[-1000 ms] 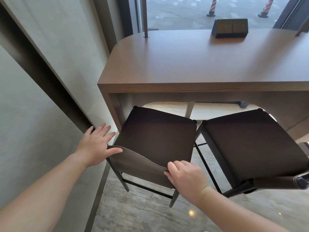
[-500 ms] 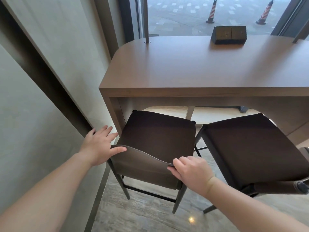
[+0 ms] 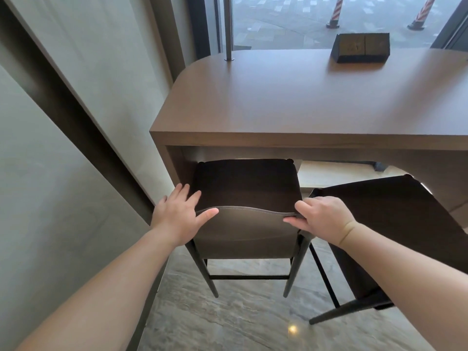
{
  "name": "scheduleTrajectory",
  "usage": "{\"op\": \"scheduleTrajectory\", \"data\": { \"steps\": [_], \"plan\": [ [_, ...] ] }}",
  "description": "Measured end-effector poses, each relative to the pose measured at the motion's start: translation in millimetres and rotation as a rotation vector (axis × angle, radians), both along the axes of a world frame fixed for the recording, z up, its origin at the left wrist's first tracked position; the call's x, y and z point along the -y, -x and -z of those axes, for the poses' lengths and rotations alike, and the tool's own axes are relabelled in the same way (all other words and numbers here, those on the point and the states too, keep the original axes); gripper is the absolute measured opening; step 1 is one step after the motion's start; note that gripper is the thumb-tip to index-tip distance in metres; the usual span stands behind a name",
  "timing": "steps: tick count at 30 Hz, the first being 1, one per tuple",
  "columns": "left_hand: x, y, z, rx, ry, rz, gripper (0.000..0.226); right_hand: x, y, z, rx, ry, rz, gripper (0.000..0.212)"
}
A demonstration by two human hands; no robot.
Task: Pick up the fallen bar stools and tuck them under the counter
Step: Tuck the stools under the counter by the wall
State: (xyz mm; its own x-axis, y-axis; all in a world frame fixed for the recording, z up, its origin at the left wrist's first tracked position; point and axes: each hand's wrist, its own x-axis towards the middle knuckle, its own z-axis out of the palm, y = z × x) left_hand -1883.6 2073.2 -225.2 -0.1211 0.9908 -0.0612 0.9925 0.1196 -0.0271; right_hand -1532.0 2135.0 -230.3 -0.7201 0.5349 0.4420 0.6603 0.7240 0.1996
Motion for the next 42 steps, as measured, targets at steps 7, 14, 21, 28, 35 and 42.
{"op": "scheduleTrajectory", "data": {
  "steps": [7,14,21,28,35,42],
  "plan": [
    [2,-30,5,0.025,-0.071,-0.028,0.099,-20,-22,4,0.097,0.121,0.121,0.066],
    [0,-57,18,-0.047,-0.113,0.034,0.096,-12,-50,25,0.120,0.271,0.239,0.071],
    [-12,-47,24,-0.022,-0.176,0.094,0.088,-8,-36,22,0.115,0.375,0.339,0.076],
    [-16,-43,21,-0.020,-0.178,0.105,0.089,-3,-26,17,0.176,0.482,0.429,0.076],
    [-30,-39,20,0.008,-0.211,0.152,0.090,-1,-23,18,0.181,0.477,0.510,0.082],
    [-50,-30,28,0.000,-0.097,0.129,0.097,-7,-23,21,0.168,0.448,0.487,0.073]
  ]
}}
